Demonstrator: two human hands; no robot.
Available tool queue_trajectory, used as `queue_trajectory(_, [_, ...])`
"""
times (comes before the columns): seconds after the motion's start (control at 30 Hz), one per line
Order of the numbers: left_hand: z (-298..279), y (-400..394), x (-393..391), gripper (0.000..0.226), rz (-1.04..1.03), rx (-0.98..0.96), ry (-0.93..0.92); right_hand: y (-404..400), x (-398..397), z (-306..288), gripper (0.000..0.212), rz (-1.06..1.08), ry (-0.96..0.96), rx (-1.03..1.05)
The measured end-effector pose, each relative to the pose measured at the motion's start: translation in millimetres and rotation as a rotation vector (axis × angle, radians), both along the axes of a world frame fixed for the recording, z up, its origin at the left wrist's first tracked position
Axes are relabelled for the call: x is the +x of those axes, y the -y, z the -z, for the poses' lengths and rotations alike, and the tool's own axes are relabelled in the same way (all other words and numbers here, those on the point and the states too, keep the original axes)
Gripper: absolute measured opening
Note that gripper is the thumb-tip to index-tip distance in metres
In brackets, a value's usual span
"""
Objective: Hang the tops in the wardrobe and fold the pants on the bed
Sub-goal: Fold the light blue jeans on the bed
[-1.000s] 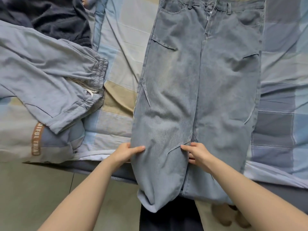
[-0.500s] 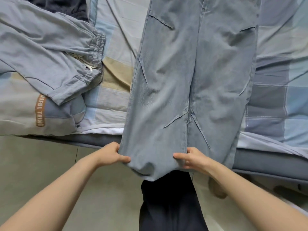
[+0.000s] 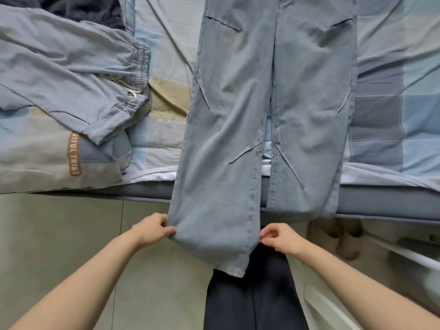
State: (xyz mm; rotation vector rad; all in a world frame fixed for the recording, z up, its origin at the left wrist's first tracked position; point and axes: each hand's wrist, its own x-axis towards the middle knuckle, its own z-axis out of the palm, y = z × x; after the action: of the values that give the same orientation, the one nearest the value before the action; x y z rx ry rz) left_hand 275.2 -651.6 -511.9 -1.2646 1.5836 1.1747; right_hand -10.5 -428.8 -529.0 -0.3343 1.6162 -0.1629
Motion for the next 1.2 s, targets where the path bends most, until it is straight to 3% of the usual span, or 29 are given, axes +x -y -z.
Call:
queue_trajectory(0.1, [12, -9, -3, 0.058, 0.235, 0.024, 0.205, -7, -10, 6, 0.010, -0.062, -0.262, 0.029])
queue_trajectory(0.17, [15, -11, -16, 0.052, 0.326, -0.026, 0.244, -4, -28, 7, 0.009, -0.058, -0.371, 0.030])
queue_trajectory(0.23, [17, -12, -43, 0.032, 0.301, -0.112, 0.156, 3, -54, 8, 0.012, 0.044, -0.550, -0.006])
queue_trajectory(0.37, [19, -24, -123, 0.019, -0.001, -0.064, -0.139, 14, -110, 11, 0.027, 0.328, -0.863, -0.006])
queue_trajectory(0.47, [24, -39, -185, 0.021, -0.301, 0.073, -0.275, 14, -143, 19, 0.046, 0.429, -0.855, 0.121])
queue_trajectory(0.53, [32, -47, -218, 0.023, -0.381, 0.080, -0.309, 11, -161, 31, 0.050, 0.431, -0.770, 0.172])
queue_trajectory(0.67, [50, -61, -265, 0.029, -0.411, -0.002, -0.284, 5, -182, 45, 0.034, 0.593, -0.604, 0.081])
queue_trajectory(0.77, [61, -68, -286, 0.015, -0.460, -0.001, -0.269, -3, -186, 43, 0.033, 0.745, -0.510, 0.035])
queue_trajectory(0.87, [68, -70, -296, 0.026, -0.482, -0.074, -0.276, -13, -181, 41, 0.046, 0.564, -0.523, -0.071])
queue_trajectory(1.0, [65, -69, -289, 0.034, -0.409, -0.135, -0.293, -35, -196, 42, 0.029, 0.525, -0.607, -0.126])
queue_trajectory(1.1, [67, -59, -270, 0.038, -0.273, -0.308, -0.252, -59, -218, 43, 0.020, 0.551, -0.649, -0.061])
queue_trajectory(1.2, [69, -58, -268, 0.043, -0.236, -0.329, -0.257, -66, -222, 44, 0.009, 0.446, -0.714, -0.048])
